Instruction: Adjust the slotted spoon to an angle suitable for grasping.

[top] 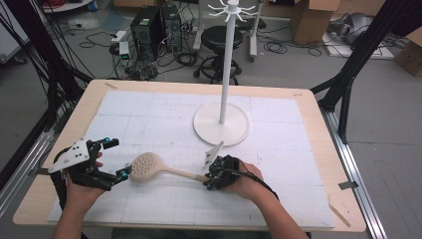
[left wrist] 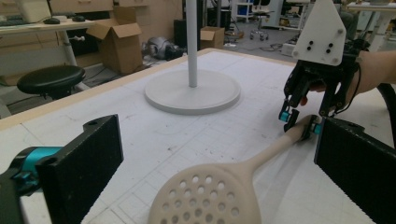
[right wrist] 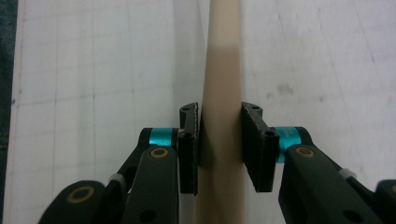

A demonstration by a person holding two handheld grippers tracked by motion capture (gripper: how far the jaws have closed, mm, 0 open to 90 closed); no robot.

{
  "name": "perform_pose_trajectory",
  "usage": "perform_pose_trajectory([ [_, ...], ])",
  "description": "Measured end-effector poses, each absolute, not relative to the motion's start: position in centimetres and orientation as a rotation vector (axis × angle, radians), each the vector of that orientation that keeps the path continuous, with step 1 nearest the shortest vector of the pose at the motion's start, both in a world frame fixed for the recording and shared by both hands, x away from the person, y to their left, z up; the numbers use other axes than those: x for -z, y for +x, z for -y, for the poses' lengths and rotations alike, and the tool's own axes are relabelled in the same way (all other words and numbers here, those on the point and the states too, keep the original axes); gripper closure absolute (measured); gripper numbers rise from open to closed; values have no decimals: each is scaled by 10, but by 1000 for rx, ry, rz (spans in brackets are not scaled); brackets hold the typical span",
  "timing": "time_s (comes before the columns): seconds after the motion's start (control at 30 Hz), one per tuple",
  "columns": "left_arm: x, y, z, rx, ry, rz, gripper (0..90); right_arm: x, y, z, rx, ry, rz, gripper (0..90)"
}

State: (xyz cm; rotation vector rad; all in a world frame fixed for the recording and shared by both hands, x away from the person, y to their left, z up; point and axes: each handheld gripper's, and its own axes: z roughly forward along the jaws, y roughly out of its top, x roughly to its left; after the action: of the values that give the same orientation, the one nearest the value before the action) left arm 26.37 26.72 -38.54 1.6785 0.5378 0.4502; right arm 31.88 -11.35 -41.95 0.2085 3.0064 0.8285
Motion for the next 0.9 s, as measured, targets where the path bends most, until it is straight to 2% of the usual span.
perform_pose_trajectory([
  [0.3, 385, 264, -269, -452, 1674, -538, 17, 414, 334, 82, -806, 18, -3033, 696],
  [0.57, 384, 263, -270, -455, 1672, -538, 17, 418, 339, 72, -774, 70, -3062, 682],
  [0.6, 385, 263, -270, -454, 1673, -538, 17, 416, 340, 73, -796, 89, -3040, 588],
  [0.9, 385, 262, -270, -449, 1676, -535, 17, 397, 334, 96, -927, 170, -2967, 471],
])
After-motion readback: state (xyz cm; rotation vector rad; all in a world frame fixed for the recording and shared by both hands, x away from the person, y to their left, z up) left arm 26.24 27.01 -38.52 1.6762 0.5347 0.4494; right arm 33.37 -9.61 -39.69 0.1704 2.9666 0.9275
